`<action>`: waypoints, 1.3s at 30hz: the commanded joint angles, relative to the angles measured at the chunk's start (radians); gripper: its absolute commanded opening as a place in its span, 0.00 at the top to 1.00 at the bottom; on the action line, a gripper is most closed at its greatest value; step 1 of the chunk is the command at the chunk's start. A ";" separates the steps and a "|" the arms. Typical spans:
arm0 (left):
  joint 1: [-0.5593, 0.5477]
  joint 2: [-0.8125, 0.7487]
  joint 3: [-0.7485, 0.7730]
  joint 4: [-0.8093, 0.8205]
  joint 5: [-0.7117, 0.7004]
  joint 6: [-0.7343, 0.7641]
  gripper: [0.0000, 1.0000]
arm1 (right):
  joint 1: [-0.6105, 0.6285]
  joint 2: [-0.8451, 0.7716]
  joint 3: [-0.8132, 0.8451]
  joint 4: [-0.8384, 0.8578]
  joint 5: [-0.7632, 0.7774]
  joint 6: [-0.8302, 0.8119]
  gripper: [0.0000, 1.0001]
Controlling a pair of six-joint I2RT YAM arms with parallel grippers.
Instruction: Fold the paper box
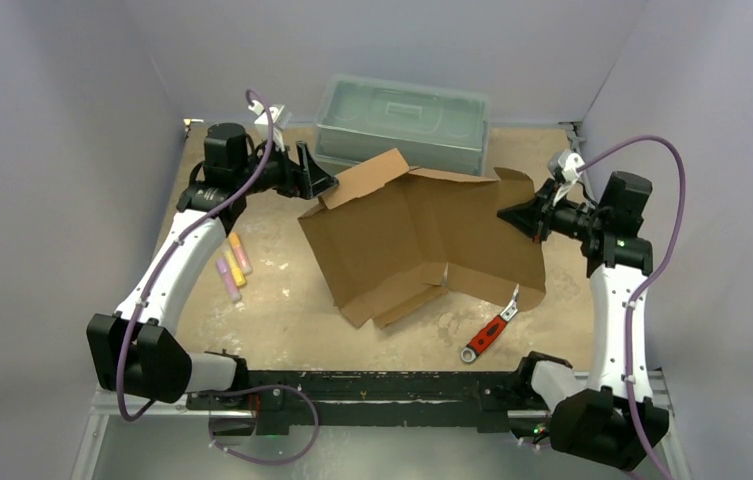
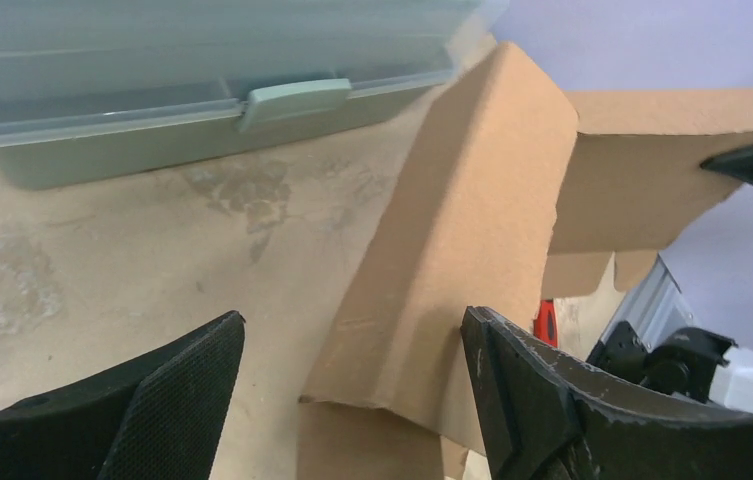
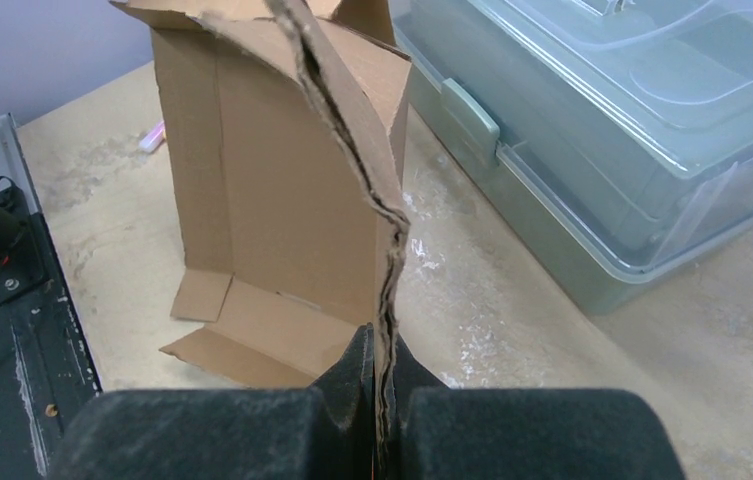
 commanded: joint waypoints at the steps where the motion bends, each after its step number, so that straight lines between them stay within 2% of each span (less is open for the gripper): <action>1: -0.028 -0.013 0.053 0.004 0.064 0.076 0.20 | -0.006 0.015 0.065 -0.018 -0.022 -0.029 1.00; 11: -0.028 -0.019 0.049 -0.008 0.083 0.099 0.20 | 0.046 0.095 0.210 -0.166 0.005 -0.115 1.00; 25: -0.034 -0.035 0.033 -0.025 0.057 0.147 0.21 | 0.119 0.135 0.310 -0.127 0.060 -0.007 1.00; 32: -0.072 -0.018 0.052 -0.036 0.036 0.143 0.23 | 0.167 0.142 0.335 -0.154 0.071 -0.028 1.00; 39: -0.092 -0.018 0.074 -0.048 0.026 0.132 0.23 | 0.222 0.122 0.346 -0.138 0.228 -0.031 1.00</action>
